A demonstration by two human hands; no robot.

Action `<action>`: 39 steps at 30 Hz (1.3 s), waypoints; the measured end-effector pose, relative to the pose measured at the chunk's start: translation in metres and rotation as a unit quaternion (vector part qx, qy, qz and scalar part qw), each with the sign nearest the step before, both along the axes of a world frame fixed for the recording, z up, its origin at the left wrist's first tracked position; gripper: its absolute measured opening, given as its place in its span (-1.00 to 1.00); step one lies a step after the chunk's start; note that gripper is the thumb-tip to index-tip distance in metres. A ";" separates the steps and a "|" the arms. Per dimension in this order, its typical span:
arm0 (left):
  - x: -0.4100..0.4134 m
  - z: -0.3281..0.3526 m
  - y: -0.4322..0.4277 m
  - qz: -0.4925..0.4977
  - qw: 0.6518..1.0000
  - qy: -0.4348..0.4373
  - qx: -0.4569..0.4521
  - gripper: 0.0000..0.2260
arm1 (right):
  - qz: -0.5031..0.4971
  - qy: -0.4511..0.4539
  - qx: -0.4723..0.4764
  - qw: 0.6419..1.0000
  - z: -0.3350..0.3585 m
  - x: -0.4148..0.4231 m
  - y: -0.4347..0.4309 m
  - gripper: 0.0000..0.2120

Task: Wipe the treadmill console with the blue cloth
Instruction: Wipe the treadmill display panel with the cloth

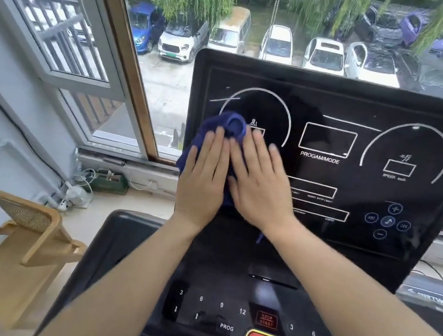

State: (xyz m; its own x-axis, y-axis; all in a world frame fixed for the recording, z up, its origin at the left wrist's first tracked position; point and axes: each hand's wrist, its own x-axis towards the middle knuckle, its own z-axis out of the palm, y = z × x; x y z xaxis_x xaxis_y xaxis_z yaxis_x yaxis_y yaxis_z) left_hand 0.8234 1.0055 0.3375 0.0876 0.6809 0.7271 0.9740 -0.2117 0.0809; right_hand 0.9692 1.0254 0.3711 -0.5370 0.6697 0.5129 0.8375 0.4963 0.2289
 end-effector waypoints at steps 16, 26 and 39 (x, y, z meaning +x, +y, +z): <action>0.093 0.099 0.062 -0.059 0.990 0.125 -0.036 -0.39 | -0.118 -0.010 0.060 0.991 0.061 0.125 0.032 -0.39; 0.077 -0.026 -0.014 -0.100 0.972 0.203 -0.063 -0.35 | -0.039 -0.065 -0.030 0.997 -0.048 0.130 -0.038 -0.35; -0.034 -0.046 -0.038 0.017 0.991 0.084 -0.105 -0.36 | 0.058 -0.089 -0.056 0.993 -0.053 -0.005 -0.037 -0.37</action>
